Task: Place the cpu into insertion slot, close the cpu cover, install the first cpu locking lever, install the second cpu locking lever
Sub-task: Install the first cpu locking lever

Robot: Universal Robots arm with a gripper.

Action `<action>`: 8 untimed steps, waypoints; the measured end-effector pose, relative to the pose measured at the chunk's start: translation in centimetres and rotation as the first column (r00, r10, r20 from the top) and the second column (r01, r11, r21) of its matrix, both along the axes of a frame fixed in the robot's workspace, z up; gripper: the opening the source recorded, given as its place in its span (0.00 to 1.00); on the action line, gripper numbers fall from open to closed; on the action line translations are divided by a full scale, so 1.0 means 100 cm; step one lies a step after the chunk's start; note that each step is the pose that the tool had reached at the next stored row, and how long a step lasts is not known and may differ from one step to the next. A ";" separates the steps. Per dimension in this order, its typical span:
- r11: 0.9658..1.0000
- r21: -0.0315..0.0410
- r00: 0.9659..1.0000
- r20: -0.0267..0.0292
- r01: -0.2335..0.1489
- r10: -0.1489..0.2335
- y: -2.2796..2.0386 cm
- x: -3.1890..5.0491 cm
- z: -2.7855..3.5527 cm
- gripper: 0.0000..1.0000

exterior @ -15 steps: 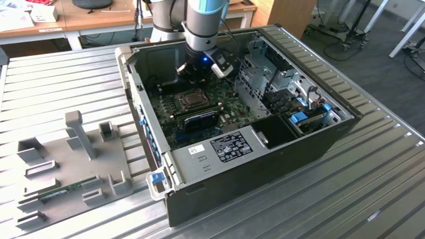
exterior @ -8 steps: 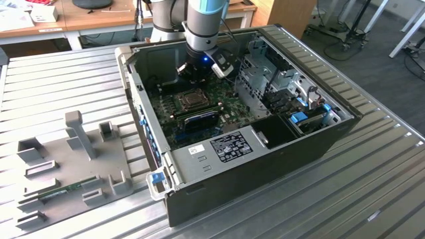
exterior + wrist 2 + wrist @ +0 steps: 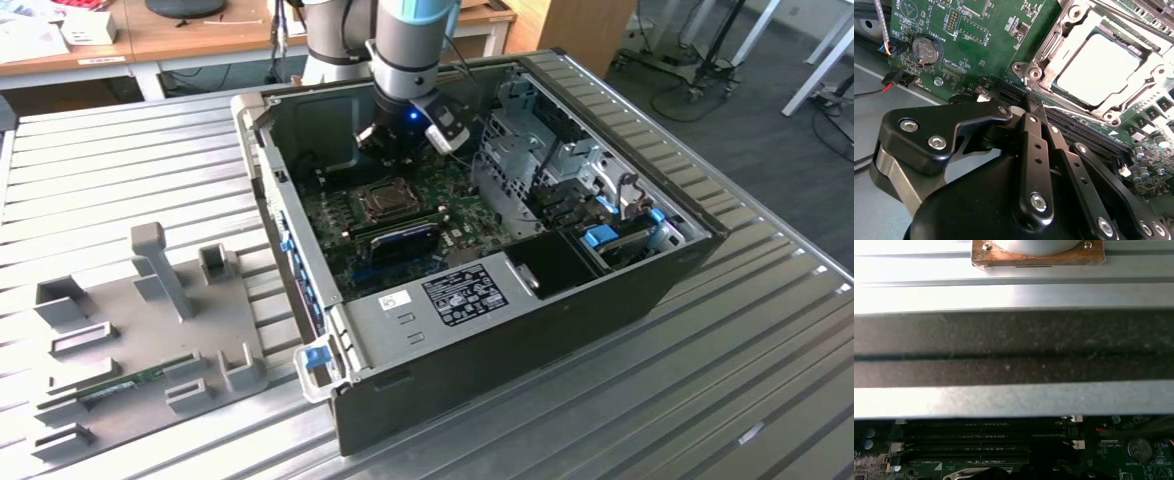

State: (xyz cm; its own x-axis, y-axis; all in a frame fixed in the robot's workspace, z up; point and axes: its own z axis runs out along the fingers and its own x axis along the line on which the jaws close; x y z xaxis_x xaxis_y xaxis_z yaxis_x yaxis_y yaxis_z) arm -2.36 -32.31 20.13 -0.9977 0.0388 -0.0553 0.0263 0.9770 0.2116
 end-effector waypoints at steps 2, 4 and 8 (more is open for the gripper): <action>1.000 0.000 1.000 0.000 0.000 0.000 0.0001 0.0000 0.0006 0.10; 1.000 -0.006 1.000 0.000 0.000 0.000 0.0001 0.0000 0.0006 0.10; 1.000 -0.027 1.000 0.000 0.000 0.000 -0.0001 0.0000 0.0006 0.10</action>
State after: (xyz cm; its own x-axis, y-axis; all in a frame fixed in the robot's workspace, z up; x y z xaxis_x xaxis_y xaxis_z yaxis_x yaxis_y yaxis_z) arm -2.35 -32.32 20.19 -0.9977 0.0373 -0.0565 0.0262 0.9824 0.1847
